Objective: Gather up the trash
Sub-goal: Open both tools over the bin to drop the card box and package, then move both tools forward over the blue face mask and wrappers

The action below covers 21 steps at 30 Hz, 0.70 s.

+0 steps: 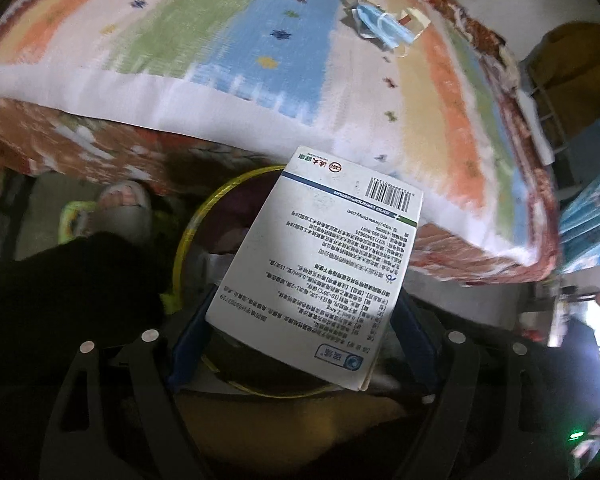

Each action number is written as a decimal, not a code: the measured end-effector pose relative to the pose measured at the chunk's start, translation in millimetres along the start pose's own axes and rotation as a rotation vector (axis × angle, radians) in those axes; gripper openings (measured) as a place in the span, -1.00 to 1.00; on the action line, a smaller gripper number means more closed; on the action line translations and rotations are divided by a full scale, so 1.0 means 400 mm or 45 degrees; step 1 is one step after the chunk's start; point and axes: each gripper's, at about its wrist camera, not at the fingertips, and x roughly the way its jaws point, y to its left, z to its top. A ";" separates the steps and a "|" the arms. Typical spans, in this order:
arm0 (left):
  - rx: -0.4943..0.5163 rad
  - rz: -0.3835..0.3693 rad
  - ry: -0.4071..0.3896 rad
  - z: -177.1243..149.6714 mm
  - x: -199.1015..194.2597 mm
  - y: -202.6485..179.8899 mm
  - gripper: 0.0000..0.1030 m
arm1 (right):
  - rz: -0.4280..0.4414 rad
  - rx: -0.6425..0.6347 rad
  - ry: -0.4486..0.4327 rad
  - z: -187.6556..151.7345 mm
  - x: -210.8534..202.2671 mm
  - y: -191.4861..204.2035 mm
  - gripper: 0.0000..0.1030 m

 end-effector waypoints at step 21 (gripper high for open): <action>-0.058 0.093 -0.276 0.136 -0.136 0.020 0.89 | 0.084 0.153 -0.237 0.124 -0.132 -0.092 0.33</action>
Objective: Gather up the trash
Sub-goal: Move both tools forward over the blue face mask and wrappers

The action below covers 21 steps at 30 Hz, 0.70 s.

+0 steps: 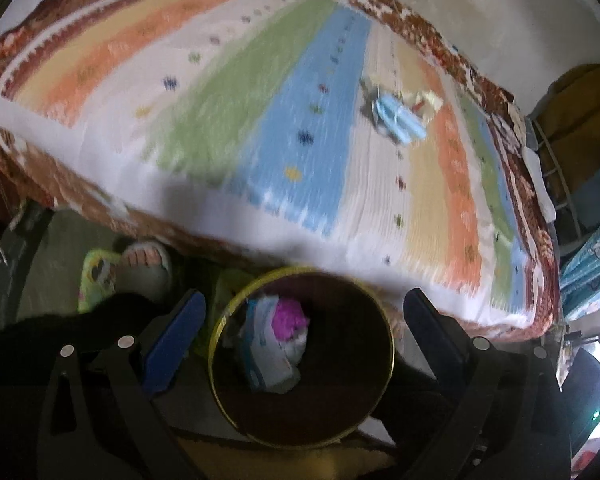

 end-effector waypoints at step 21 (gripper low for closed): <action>0.011 -0.173 0.072 0.271 0.092 -0.072 0.89 | 0.001 0.014 -0.162 0.325 -0.024 -0.077 0.64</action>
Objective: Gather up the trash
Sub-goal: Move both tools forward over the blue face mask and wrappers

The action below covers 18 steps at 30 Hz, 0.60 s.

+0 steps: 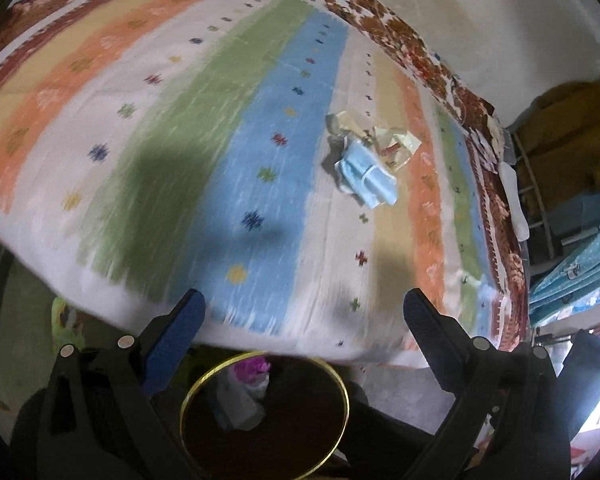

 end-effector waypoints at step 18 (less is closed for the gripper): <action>0.188 -0.017 -0.004 0.211 0.184 -0.009 0.87 | 0.068 0.181 -0.074 0.166 0.161 -0.127 0.70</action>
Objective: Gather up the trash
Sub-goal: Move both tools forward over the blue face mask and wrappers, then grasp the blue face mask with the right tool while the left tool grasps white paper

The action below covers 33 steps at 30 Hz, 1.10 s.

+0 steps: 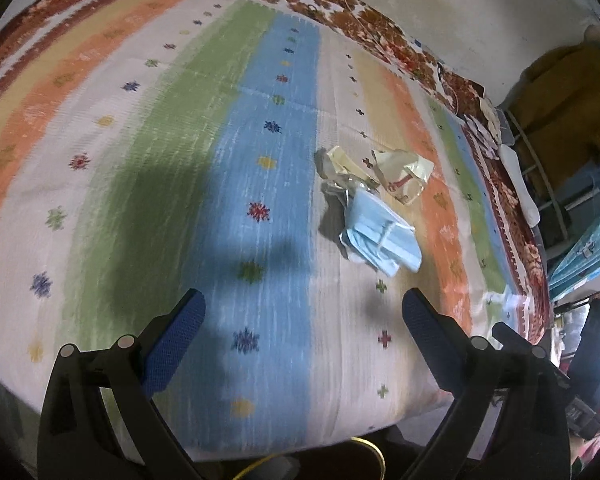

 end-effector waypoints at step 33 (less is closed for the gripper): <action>-0.016 -0.207 0.010 0.150 0.247 -0.019 -0.08 | 0.240 0.334 0.183 0.127 0.276 -0.132 -0.14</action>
